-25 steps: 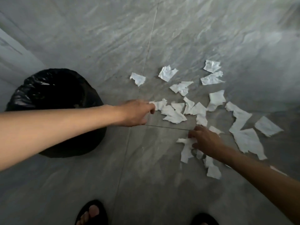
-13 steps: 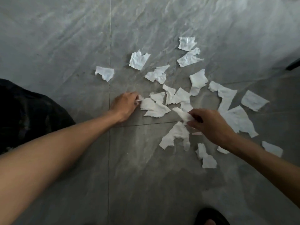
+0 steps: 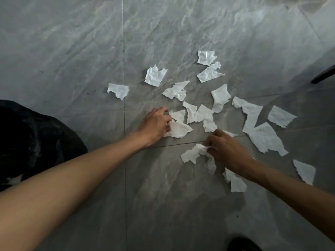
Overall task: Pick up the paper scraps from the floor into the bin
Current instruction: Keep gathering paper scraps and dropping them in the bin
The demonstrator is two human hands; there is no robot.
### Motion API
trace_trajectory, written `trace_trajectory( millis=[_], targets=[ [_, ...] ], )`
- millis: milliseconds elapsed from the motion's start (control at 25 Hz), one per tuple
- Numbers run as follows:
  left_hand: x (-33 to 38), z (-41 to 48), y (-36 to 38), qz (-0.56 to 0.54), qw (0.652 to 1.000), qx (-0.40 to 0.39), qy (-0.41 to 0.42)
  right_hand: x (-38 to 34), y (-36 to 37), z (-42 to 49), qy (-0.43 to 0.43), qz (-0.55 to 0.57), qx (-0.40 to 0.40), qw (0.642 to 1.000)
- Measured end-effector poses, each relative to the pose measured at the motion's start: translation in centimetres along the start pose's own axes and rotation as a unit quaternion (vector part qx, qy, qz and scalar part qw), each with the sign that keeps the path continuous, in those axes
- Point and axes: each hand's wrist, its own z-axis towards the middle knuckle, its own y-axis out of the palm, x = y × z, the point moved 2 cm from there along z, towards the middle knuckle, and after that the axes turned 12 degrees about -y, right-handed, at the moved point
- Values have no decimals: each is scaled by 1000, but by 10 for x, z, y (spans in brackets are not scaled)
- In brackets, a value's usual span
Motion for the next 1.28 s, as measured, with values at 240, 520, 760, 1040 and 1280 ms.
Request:
trace_trajectory(
  millis=[240,520,760,1040,1280],
  targets=[
    [-1,1,9,-6,1000,2,-12,1,-20,-12,94,131,42,986],
    [3,-24,-70,-87,996,2,-15,-27,-29,-3,142,308,63,939],
    [-7,-75,-193,-53,997,48,-16,-92,-41,41,85,358,51,929],
    [-94,-161,-271,-117,952,227,-169,-206,-97,102,-73,307,-26,949],
    [-186,-231,-238,-88,919,208,-324,-314,-110,155,-133,337,-26,932]
  ],
)
